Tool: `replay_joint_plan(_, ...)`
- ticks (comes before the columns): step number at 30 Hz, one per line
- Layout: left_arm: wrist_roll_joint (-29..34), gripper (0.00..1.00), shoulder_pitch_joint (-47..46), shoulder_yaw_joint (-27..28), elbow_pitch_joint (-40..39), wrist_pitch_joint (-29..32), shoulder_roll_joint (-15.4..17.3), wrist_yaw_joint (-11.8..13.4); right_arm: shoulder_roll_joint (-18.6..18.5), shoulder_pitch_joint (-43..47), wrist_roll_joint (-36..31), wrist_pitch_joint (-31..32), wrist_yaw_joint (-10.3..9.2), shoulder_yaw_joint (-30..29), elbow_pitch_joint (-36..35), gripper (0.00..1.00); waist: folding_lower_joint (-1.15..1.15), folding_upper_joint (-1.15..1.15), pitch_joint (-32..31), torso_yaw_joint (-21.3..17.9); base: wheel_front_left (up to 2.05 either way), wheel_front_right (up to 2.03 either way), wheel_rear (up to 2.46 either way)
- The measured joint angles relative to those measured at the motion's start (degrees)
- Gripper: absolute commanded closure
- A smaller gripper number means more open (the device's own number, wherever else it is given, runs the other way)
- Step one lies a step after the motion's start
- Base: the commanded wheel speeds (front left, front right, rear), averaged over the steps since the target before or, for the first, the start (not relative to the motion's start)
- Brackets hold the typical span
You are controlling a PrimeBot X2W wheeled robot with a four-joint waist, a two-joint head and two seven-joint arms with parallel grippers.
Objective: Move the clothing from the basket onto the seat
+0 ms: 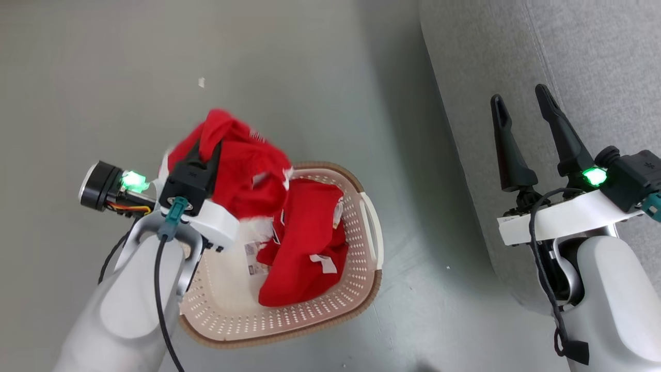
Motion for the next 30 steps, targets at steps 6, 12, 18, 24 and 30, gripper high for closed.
replay_joint_plan(6, -1.36, 1.00, 2.76, 1.67, -7.79, -0.15, 0.33, 0.02, -0.08, 0.09, -1.72, 0.00, 0.00, 0.10, 1.55, 0.00, 0.00, 0.00, -3.12, 1.73, 0.00, 0.00, 0.00)
replay_joint_plan(12, -1.59, 1.00, 6.48, 2.72, -14.30, -0.15, 1.81, 0.51, -0.14, 0.45, -3.20, 0.00, 0.00, 0.35, 3.50, 0.00, 0.00, 0.00, -7.13, 3.70, 0.00, 0.00, 0.00)
replay_joint_plan(18, -1.58, 1.00, 8.27, 2.75, -18.27, -0.15, 3.58, -0.07, -0.64, 1.80, -5.06, 0.00, 0.00, 2.46, 5.12, 0.00, 0.00, 0.00, -10.77, 5.30, 0.00, 0.00, 0.00)
replay_joint_plan(24, -1.58, 1.00, 9.55, 2.12, -21.72, -0.16, 3.90, -1.09, -2.43, 2.75, -5.43, -0.01, 0.00, 6.80, 6.95, 0.00, 0.00, 0.00, -14.47, 6.80, 0.00, 0.00, 0.00)
replay_joint_plan(30, -2.27, 1.00, 10.66, 1.47, -24.44, -0.16, 3.98, -2.55, -4.43, 4.05, -5.80, 0.00, 0.00, 10.15, 8.66, 0.00, 0.00, 0.00, -18.16, 8.09, 0.00, 0.00, 0.00)
